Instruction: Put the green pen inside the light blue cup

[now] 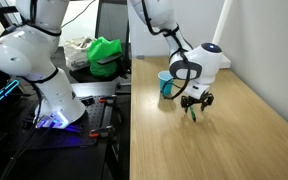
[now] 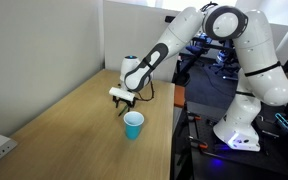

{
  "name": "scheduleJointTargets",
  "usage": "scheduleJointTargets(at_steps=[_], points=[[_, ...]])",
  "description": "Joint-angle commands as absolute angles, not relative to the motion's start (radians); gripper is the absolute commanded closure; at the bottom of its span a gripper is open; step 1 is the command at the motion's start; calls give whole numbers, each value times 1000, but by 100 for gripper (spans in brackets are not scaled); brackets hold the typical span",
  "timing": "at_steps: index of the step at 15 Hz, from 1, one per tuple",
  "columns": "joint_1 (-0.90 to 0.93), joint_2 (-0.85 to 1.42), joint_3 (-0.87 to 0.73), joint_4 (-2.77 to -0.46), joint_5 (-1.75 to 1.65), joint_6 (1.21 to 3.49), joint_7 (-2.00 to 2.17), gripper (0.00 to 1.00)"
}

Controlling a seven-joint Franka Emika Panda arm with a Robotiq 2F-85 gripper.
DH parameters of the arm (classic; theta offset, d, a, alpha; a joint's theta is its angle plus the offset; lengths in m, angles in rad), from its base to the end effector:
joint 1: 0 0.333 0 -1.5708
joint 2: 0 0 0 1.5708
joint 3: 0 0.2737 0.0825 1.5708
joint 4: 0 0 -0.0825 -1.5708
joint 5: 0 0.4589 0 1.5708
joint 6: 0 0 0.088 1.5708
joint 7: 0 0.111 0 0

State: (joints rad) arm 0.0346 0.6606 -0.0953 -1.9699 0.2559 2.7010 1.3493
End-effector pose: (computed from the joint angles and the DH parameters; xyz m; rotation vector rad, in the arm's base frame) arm 0.6233 -0.0510 0.0359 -2.1057 2.2016 -0.0403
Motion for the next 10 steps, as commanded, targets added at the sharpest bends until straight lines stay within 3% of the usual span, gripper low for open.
scheduleJointTargets(at_steps=[1,2,3,10], points=[[34,663,-109,-1956,274,2682,1359,16],[35,662,-111,-1955,273,2681,1360,22],[38,662,-114,-1954,270,2679,1362,41],[45,659,-120,-1941,263,2670,1367,95]])
